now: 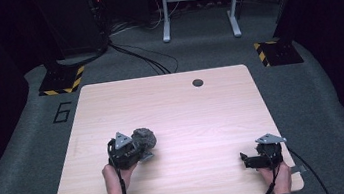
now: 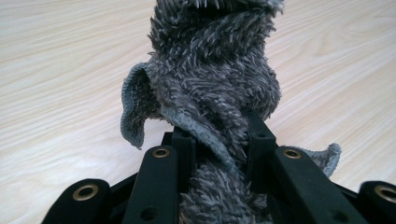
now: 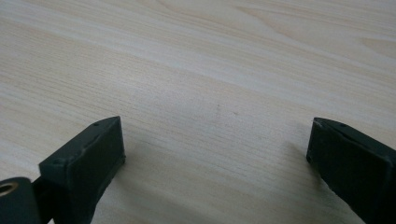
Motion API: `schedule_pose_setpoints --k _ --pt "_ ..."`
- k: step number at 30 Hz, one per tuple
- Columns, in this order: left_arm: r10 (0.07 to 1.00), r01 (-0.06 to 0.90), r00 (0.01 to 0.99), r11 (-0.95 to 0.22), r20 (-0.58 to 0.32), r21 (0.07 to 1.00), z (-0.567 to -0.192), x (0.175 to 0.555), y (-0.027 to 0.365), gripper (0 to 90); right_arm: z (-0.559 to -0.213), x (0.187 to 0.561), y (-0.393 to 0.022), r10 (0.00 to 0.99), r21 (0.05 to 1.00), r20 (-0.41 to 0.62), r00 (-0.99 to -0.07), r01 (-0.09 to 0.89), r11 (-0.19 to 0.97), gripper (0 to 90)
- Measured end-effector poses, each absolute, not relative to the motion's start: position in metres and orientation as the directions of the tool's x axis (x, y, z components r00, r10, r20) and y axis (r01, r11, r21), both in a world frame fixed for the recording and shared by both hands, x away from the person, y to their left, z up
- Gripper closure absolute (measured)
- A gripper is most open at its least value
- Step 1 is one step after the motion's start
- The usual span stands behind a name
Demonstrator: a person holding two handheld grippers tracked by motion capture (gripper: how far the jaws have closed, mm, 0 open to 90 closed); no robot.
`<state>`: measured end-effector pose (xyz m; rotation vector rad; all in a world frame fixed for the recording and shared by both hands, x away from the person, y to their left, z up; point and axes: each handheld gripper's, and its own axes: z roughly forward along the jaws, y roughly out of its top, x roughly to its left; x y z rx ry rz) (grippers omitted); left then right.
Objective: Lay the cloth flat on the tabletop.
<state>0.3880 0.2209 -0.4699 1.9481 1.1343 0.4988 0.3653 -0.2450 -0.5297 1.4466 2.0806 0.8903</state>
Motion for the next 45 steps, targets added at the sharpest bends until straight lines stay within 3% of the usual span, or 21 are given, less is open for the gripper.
schedule_pose_setpoints --k 19,21,24,28,31,45 --pt "0.787 0.535 0.612 -0.342 -0.076 0.772 -0.489 0.384 0.160 68.9 -0.529 0.365 -0.245 0.938 0.725 -0.004 -0.346 0.645 0.241 3.7" --pt "0.781 0.546 0.620 -0.361 -0.075 0.756 -0.495 0.386 0.153 66.5 -0.529 0.365 -0.244 0.940 0.726 0.000 -0.342 0.646 0.235 3.7" --pt "0.776 0.550 0.627 -0.377 -0.071 0.745 -0.499 0.389 0.148 55.2 -0.529 0.365 -0.244 0.940 0.723 -0.002 -0.342 0.649 0.238 3.8" --pt "0.772 0.547 0.631 -0.368 -0.081 0.752 -0.494 0.385 0.151 29.9 -0.528 0.366 -0.244 0.937 0.715 -0.006 -0.349 0.654 0.248 5.6" --pt "0.763 0.543 0.639 -0.361 -0.095 0.758 -0.488 0.380 0.160 20.0 -0.526 0.365 -0.242 0.939 0.710 0.016 -0.343 0.665 0.231 7.6" --pt "0.778 0.549 0.611 -0.280 -0.149 0.788 -0.482 0.362 0.207 18.7 -0.489 0.359 -0.162 0.837 0.732 0.075 -0.543 0.600 0.323 13.6"
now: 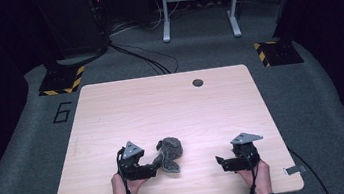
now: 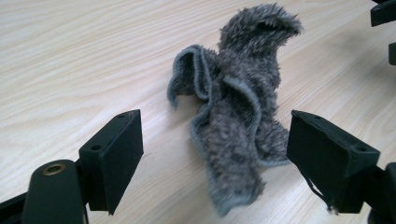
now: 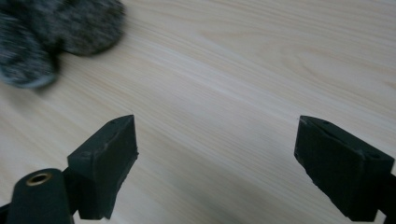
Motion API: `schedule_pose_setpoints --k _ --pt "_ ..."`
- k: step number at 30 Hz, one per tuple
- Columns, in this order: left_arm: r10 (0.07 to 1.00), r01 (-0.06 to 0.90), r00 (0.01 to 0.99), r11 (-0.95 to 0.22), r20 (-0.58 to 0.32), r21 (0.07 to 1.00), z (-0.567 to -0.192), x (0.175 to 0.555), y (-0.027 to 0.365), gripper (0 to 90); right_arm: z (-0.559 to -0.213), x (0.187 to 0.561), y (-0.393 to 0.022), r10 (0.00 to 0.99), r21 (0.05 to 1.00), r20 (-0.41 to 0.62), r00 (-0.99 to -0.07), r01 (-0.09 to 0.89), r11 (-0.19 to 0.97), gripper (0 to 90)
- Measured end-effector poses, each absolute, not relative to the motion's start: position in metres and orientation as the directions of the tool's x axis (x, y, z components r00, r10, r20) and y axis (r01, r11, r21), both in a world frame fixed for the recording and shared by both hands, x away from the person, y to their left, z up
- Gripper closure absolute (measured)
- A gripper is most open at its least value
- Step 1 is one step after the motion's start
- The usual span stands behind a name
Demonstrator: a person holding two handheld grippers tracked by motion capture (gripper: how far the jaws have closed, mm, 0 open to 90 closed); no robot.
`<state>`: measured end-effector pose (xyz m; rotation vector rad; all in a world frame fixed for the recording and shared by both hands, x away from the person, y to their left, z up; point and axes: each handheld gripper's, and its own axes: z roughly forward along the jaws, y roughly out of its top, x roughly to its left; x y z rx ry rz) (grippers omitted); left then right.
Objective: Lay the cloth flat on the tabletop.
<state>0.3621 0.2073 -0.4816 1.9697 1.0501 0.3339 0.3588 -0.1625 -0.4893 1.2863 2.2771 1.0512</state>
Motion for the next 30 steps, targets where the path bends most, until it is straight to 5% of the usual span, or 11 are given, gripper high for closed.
schedule_pose_setpoints --k 13,20,26,30 --pt "0.759 0.572 0.633 -0.325 -0.153 0.753 -0.501 0.363 0.214 32.2 -0.475 0.357 -0.066 0.677 0.745 0.094 -0.730 0.503 0.439 31.5" --pt "0.756 0.580 0.639 -0.353 -0.141 0.734 -0.509 0.365 0.209 53.7 -0.490 0.360 -0.024 0.601 0.701 0.075 -0.795 0.471 0.535 40.6" --pt "0.745 0.577 0.653 -0.373 -0.136 0.727 -0.513 0.365 0.204 78.7 -0.502 0.363 -0.012 0.633 0.672 0.040 -0.773 0.489 0.556 72.7" --pt "0.744 0.571 0.654 -0.364 -0.139 0.736 -0.512 0.364 0.203 82.5 -0.499 0.363 -0.017 0.640 0.689 0.031 -0.768 0.480 0.543 87.4"
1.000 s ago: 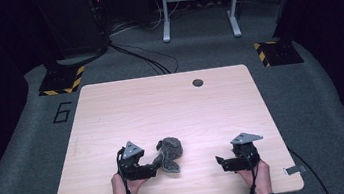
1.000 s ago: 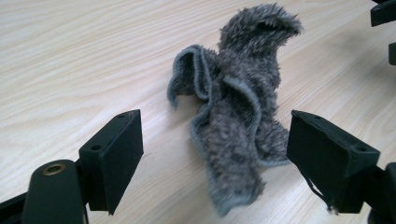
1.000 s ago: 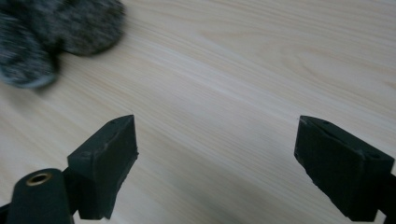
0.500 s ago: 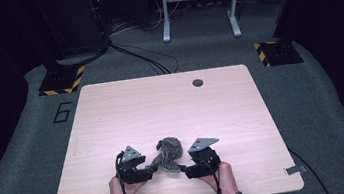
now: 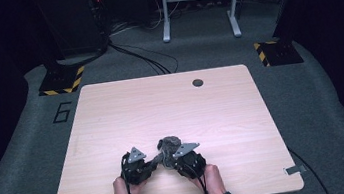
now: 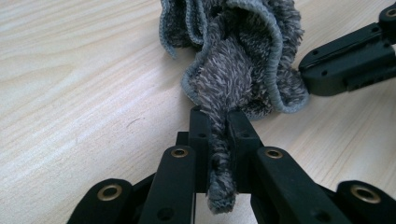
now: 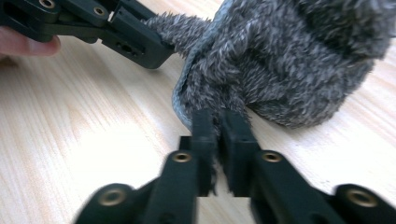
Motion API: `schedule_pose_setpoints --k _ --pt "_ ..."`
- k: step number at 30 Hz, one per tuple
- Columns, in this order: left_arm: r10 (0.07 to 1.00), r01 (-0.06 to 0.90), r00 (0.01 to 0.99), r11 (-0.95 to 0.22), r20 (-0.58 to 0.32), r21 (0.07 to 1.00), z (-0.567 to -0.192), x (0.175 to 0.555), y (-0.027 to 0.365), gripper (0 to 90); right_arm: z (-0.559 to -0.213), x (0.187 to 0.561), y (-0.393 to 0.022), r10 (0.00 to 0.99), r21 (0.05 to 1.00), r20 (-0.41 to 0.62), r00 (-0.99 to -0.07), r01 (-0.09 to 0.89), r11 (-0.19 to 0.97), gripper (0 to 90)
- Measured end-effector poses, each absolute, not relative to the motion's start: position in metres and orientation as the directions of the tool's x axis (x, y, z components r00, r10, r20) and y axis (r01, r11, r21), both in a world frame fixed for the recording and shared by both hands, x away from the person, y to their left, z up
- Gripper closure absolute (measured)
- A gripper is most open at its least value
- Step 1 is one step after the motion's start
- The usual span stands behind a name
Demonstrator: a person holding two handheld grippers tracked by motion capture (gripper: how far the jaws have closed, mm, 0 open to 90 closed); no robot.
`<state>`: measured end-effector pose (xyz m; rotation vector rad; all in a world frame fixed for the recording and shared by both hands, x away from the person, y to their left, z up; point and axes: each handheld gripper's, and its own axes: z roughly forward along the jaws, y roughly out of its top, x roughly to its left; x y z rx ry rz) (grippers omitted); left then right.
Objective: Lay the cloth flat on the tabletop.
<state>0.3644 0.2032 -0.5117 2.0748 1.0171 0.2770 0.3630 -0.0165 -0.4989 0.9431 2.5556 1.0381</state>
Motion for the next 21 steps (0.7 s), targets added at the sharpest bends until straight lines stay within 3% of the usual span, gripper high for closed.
schedule_pose_setpoints --k 21 --pt "0.766 0.563 0.625 -0.313 -0.146 0.765 -0.501 0.362 0.216 83.3 -0.482 0.371 -0.078 0.749 0.741 0.028 -0.662 0.517 0.429 89.9"
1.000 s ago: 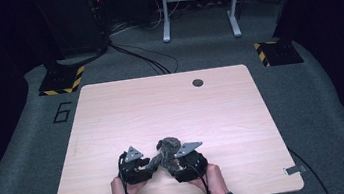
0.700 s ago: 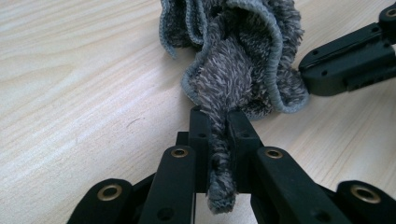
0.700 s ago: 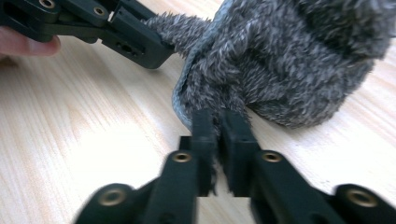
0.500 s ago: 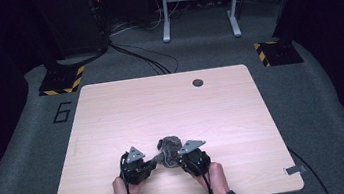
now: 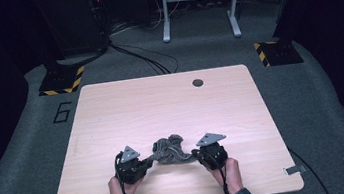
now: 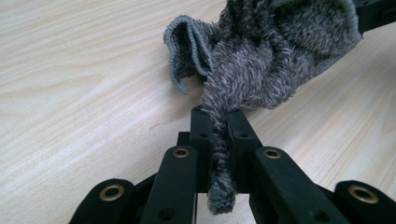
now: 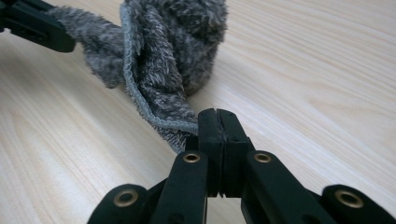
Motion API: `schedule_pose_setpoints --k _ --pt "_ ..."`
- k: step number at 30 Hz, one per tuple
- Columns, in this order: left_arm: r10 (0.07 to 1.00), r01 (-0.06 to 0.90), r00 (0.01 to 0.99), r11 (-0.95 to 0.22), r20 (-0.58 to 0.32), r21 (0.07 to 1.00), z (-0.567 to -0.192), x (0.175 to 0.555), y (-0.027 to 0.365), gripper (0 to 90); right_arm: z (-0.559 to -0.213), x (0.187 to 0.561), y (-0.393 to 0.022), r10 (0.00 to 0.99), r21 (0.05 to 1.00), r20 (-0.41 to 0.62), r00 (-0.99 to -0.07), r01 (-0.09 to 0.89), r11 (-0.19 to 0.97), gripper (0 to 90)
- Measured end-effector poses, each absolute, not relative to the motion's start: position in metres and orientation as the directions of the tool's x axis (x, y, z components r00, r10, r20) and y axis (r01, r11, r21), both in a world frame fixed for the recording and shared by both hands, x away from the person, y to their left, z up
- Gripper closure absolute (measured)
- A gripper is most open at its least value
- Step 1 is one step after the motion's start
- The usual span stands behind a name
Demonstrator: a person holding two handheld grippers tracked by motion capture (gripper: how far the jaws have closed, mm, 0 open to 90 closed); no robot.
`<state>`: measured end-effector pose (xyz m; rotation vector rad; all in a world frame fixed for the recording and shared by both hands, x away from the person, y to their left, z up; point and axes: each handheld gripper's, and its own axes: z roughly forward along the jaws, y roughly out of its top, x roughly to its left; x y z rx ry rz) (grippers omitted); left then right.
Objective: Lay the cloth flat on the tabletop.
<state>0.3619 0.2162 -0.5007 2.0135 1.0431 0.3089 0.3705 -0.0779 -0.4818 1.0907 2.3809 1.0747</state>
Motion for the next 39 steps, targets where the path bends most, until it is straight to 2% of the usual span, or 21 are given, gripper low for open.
schedule_pose_setpoints --k 20,24,25,27,28,29,30,32,34,36,37,39 --pt "0.782 0.577 0.606 -0.304 -0.147 0.758 -0.492 0.366 0.229 83.2 -0.488 0.375 -0.148 0.855 0.736 0.066 -0.514 0.604 0.306 89.9" --pt "0.778 0.576 0.611 -0.312 -0.146 0.755 -0.490 0.368 0.225 80.8 -0.492 0.377 -0.151 0.854 0.716 0.078 -0.515 0.625 0.311 87.8" --pt "0.778 0.583 0.611 -0.316 -0.147 0.748 -0.490 0.368 0.224 74.3 -0.491 0.376 -0.150 0.851 0.721 0.083 -0.518 0.621 0.308 83.4" --pt "0.774 0.583 0.616 -0.325 -0.145 0.744 -0.491 0.368 0.221 60.3 -0.485 0.374 -0.147 0.835 0.743 0.096 -0.542 0.597 0.302 68.5" --pt "0.772 0.588 0.619 -0.333 -0.145 0.737 -0.491 0.369 0.221 53.7 -0.482 0.373 -0.145 0.830 0.748 0.100 -0.549 0.591 0.301 65.6" --pt "0.769 0.590 0.622 -0.336 -0.148 0.734 -0.491 0.369 0.220 49.2 -0.479 0.371 -0.141 0.819 0.759 0.102 -0.565 0.576 0.303 56.7" --pt "0.768 0.588 0.623 -0.335 -0.149 0.736 -0.492 0.369 0.219 46.9 -0.477 0.371 -0.136 0.811 0.763 0.106 -0.576 0.569 0.305 49.8" --pt "0.767 0.585 0.626 -0.343 -0.140 0.735 -0.493 0.368 0.216 43.0 -0.475 0.371 -0.126 0.787 0.762 0.106 -0.608 0.558 0.329 43.4" --pt "0.764 0.583 0.632 -0.355 -0.133 0.731 -0.494 0.368 0.213 45.0 -0.476 0.371 -0.113 0.768 0.755 0.079 -0.636 0.541 0.371 35.9" --pt "0.746 0.578 0.655 -0.390 -0.122 0.717 -0.495 0.368 0.210 52.6 -0.480 0.374 -0.099 0.754 0.741 0.065 -0.654 0.538 0.402 38.0" --pt "0.742 0.574 0.659 -0.395 -0.119 0.717 -0.496 0.368 0.208 59.4 -0.483 0.376 -0.090 0.751 0.727 0.035 -0.659 0.532 0.433 48.5" --pt "0.736 0.574 0.666 -0.402 -0.121 0.714 -0.497 0.367 0.207 68.6 -0.486 0.378 -0.084 0.756 0.717 0.015 -0.654 0.534 0.448 61.0"
